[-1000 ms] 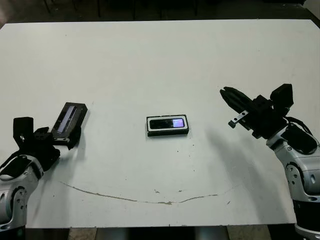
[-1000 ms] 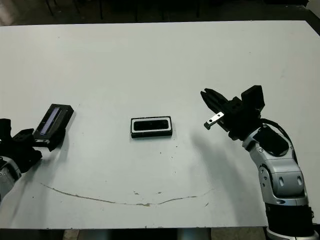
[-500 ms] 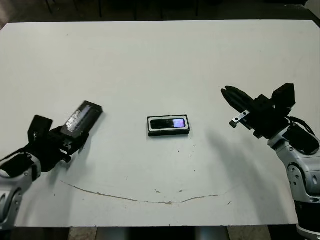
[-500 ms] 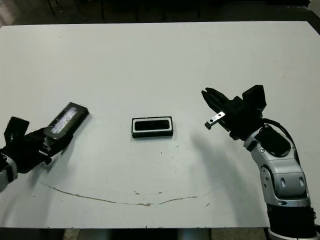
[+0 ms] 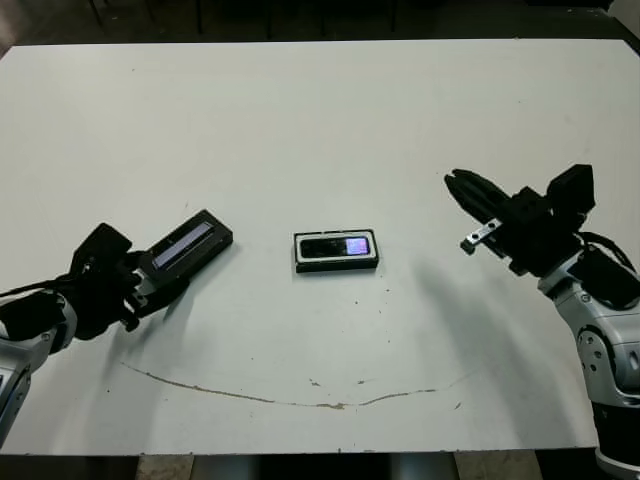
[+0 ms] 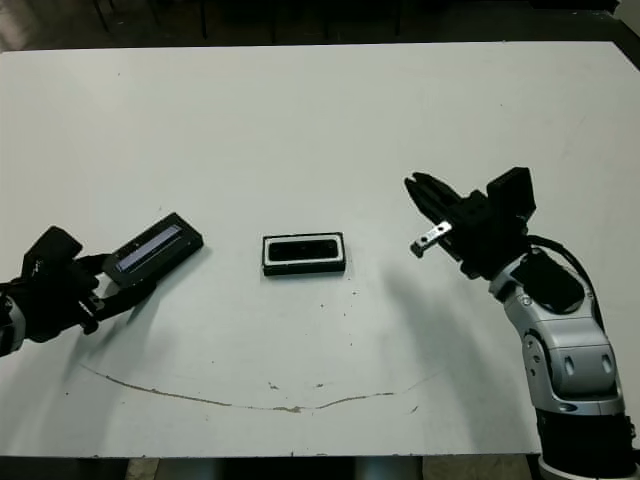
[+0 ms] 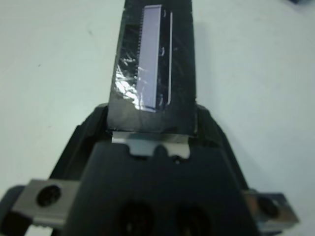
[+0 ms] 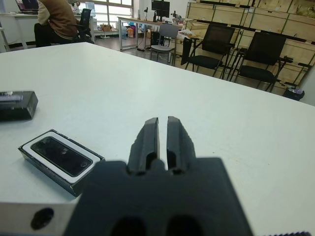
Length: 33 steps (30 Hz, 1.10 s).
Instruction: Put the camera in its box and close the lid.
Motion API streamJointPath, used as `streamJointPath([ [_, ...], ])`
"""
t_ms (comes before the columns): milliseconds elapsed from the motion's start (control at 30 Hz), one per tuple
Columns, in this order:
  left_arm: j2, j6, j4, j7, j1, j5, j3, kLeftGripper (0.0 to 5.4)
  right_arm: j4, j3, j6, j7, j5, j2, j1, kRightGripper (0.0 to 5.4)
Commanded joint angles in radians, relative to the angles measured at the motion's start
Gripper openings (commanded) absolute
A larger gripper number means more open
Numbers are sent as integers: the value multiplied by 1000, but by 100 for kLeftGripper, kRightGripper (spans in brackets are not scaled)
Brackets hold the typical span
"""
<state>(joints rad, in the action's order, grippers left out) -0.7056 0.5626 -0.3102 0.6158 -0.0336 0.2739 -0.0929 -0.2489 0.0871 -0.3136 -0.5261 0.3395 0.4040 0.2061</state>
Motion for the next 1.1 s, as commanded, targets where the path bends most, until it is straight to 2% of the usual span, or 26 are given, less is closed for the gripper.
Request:
streamJointPath([
  [33,-4,-37,7,17,43,12,-38,272,12,-4,-26,18,-8,-1,-8,0],
  [233,24,-173,99,117,221,82,-55,272,62,-7,9,5,-3,-9,13,0],
  [467,28,-193,196,238,407,110,25,272,21,-7,-38,73,-52,1,11,0],
  [633,4,-195,323,431,535,68,168,272,59,4,-24,66,-38,-8,20,0],
  [767,23,-176,389,508,618,19,260,272,115,7,37,54,-47,-10,42,0],
  [1100,98,-187,504,559,697,-20,322,272,182,19,48,41,-45,-4,65,0],
])
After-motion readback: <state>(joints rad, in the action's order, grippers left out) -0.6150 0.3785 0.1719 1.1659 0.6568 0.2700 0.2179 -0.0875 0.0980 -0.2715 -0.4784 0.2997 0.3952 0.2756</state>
